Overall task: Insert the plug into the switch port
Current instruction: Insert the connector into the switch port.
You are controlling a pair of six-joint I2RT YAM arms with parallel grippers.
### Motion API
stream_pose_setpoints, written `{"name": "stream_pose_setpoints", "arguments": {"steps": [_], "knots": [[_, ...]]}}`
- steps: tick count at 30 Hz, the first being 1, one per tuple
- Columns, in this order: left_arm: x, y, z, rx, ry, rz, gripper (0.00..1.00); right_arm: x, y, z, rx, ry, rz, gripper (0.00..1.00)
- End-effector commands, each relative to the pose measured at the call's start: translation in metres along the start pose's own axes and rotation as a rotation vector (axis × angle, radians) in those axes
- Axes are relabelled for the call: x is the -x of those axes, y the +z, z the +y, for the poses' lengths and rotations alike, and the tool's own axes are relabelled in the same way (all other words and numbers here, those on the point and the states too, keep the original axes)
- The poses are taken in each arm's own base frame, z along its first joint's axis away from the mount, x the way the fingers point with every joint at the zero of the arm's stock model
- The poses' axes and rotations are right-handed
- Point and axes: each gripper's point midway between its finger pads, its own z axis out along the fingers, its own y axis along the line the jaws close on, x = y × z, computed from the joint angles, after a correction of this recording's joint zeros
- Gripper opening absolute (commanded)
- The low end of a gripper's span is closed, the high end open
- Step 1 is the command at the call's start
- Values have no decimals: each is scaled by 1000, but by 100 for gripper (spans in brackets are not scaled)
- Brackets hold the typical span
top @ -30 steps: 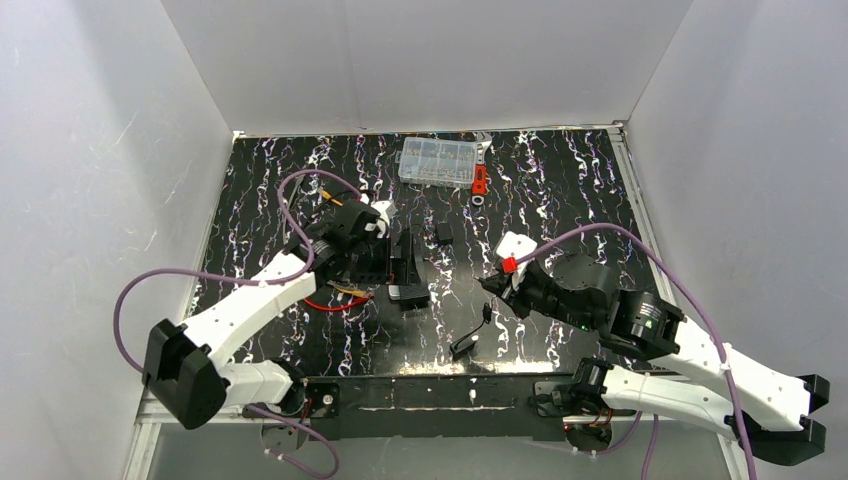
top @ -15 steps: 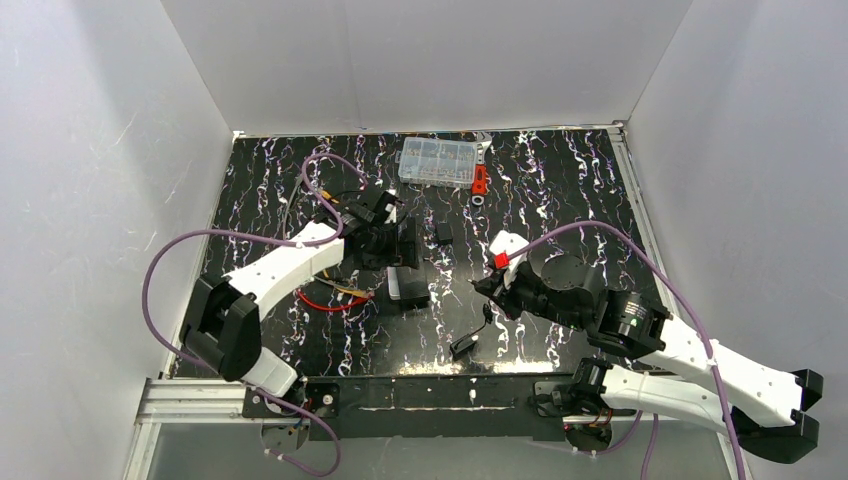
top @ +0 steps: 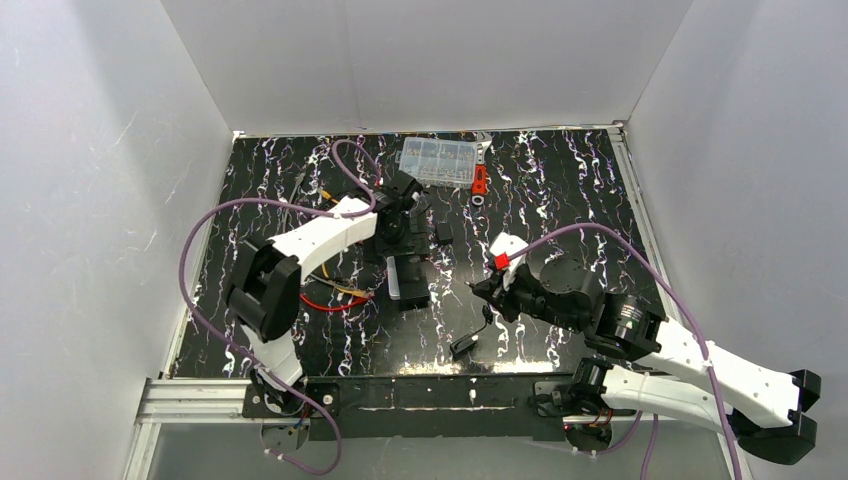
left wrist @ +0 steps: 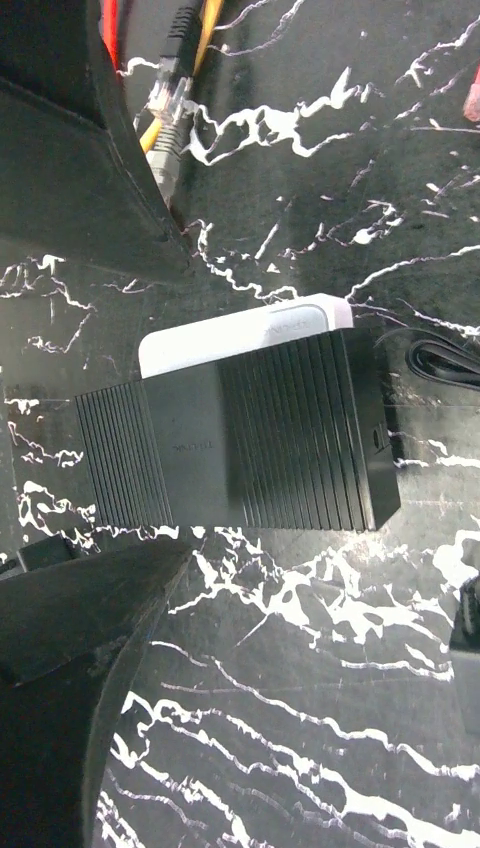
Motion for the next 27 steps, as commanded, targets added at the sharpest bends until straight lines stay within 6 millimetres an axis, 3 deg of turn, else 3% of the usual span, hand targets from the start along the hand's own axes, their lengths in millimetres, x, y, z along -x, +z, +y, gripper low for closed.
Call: {"name": "stream_pose_setpoints", "arguments": {"steps": [1, 11, 27], "knots": [[3, -8, 3, 89, -27, -3, 98, 18, -4, 2, 9, 20, -85, 1], [2, 0, 3, 205, -42, 29, 98, 19, -10, 2, 13, 14, -102, 1], [-2, 17, -8, 201, -32, 79, 98, 17, -14, 1, 17, 8, -105, 1]]}}
